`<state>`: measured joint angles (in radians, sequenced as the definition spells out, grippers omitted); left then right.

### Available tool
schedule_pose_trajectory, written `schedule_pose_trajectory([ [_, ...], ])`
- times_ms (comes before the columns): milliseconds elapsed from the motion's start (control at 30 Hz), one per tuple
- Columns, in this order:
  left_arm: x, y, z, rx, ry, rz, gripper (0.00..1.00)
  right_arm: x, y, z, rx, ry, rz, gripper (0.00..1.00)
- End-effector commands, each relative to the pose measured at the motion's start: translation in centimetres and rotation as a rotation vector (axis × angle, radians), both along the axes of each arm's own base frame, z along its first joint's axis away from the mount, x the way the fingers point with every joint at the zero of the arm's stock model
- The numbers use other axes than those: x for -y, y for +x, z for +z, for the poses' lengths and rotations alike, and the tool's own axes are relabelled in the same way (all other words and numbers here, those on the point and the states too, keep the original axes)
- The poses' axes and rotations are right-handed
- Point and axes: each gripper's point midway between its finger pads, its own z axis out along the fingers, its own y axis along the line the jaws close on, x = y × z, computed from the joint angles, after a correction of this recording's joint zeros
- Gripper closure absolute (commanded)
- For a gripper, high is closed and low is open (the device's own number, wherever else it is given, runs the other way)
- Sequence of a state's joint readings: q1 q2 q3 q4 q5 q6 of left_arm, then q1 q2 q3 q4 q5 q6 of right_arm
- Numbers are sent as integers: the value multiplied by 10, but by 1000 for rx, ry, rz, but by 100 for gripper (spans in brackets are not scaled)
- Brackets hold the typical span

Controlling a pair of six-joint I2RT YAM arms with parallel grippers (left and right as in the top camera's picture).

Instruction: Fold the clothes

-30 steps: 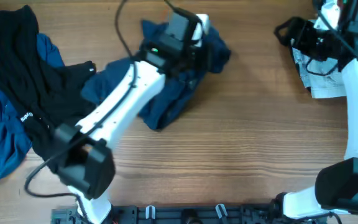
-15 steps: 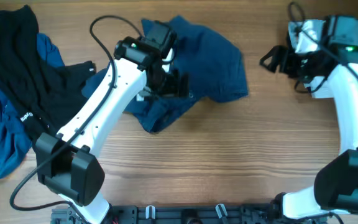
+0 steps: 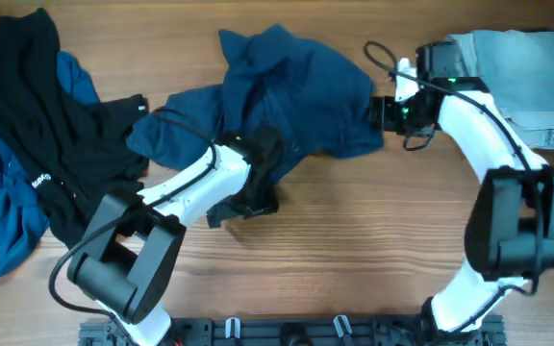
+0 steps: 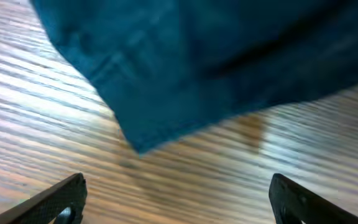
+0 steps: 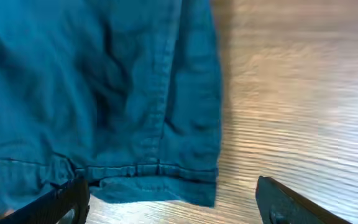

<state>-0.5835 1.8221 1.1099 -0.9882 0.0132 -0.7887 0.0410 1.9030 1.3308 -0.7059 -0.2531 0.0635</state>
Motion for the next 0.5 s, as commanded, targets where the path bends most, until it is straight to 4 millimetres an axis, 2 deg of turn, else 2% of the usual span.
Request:
schedule_pose_trajectory([
  [0,-7,18,-10,116,45,22,5,-16,-5,-19,-40,-26,32,15],
  [67,-3,33,-12,186,30,17,7,-14,-5,-20,-39,-46,30,16],
  [133,-12,48,-10,264,90,15,11,-14,-5,-19,-37,-46,29,15],
  [333,-29,68,5,394,182,99,30,-13,0,-19,-19,-51,24,15],
  [367,-28,70,5,404,181,101,45,-13,2,-19,-11,-50,23,15],
  [433,-28,76,7,435,182,105,85,-13,3,-21,-12,-50,20,16],
  [467,-29,78,8,445,189,106,96,-13,2,-22,-17,-50,20,18],
])
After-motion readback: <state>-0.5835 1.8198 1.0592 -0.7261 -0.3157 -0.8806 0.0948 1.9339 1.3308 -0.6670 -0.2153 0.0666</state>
